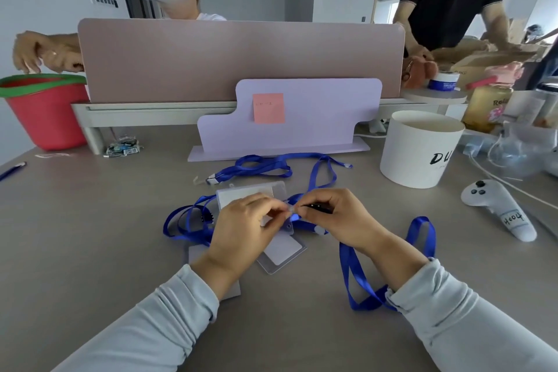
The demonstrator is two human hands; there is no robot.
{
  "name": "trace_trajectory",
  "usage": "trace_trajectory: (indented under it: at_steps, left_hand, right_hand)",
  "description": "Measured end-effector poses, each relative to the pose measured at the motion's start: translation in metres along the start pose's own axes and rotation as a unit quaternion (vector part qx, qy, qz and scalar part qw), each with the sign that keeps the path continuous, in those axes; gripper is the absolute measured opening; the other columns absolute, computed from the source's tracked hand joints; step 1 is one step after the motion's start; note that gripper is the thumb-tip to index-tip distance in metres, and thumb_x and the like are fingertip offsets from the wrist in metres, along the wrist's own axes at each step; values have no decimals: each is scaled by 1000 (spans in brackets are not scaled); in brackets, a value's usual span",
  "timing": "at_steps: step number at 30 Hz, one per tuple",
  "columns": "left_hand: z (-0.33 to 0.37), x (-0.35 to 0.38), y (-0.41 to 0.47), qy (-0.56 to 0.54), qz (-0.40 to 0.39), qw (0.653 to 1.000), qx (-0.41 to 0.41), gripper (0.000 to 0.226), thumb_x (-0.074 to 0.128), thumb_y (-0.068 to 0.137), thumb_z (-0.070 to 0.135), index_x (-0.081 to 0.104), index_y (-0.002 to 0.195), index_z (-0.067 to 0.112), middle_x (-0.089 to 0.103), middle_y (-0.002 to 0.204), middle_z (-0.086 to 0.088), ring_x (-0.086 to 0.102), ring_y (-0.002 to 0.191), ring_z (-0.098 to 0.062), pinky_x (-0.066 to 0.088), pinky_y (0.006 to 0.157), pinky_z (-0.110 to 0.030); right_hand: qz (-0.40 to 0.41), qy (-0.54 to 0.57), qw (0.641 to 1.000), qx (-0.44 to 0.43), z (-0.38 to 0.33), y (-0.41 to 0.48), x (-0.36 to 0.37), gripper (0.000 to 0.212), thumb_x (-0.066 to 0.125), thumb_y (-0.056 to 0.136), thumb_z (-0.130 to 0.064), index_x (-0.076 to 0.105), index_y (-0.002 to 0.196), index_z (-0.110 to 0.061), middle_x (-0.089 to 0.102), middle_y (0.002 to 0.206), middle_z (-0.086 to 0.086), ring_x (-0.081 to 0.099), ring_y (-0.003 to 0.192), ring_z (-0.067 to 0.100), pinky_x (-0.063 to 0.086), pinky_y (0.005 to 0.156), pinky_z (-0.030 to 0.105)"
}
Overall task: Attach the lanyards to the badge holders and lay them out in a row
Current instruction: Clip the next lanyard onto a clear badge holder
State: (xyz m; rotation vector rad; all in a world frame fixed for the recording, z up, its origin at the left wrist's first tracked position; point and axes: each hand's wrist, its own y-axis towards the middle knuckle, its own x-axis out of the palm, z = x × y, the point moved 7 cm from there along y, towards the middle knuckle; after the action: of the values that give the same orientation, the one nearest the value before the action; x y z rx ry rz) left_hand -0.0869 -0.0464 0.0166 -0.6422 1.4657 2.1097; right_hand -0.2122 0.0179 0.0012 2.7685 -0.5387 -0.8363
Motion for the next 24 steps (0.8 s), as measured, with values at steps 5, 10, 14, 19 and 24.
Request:
trace_trajectory:
  at_steps: [5, 10, 14, 19, 24]
  left_hand:
    - [-6, -1, -10, -47, 6, 997, -57, 26, 57, 78, 33, 74, 85, 15, 73, 78, 3, 61, 75, -2, 47, 66, -9]
    - [-6, -5, -17, -69, 26, 994, -80, 18, 67, 77, 25, 75, 84, 10, 73, 78, 0, 61, 81, -3, 44, 70, -1]
    - [-5, -7, -18, -53, 36, 995, -76, 13, 69, 73, 18, 75, 81, 9, 73, 75, -1, 62, 79, -6, 46, 69, -6]
    - [-6, -8, -18, -54, 42, 993, -94, 26, 55, 77, 30, 74, 80, 13, 71, 74, 3, 59, 77, -3, 46, 64, -6]
    - [-7, -7, -18, -26, 57, 993, -100, 13, 61, 73, 17, 72, 78, 10, 69, 70, 2, 52, 77, 2, 40, 63, 1]
  right_hand:
    - [16, -26, 999, -30, -3, -3, 5, 16, 64, 85, -7, 74, 93, -17, 73, 90, -8, 66, 86, 3, 48, 81, 12]
    - [22, -54, 997, -50, -7, -4, 11, 16, 64, 84, -5, 74, 93, -12, 73, 92, -3, 65, 86, 1, 45, 77, 6]
    - [29, -50, 996, -62, -11, -5, 13, 17, 64, 83, -2, 74, 94, -10, 73, 93, -1, 64, 87, 2, 45, 77, 6]
    - [45, -57, 994, -80, -15, -6, 15, 17, 63, 83, -1, 75, 92, -10, 73, 91, 1, 65, 86, 5, 47, 78, 8]
    - [70, -63, 991, -94, -14, -7, 15, 15, 64, 84, -4, 75, 92, -10, 73, 89, 4, 67, 83, 14, 54, 79, 23]
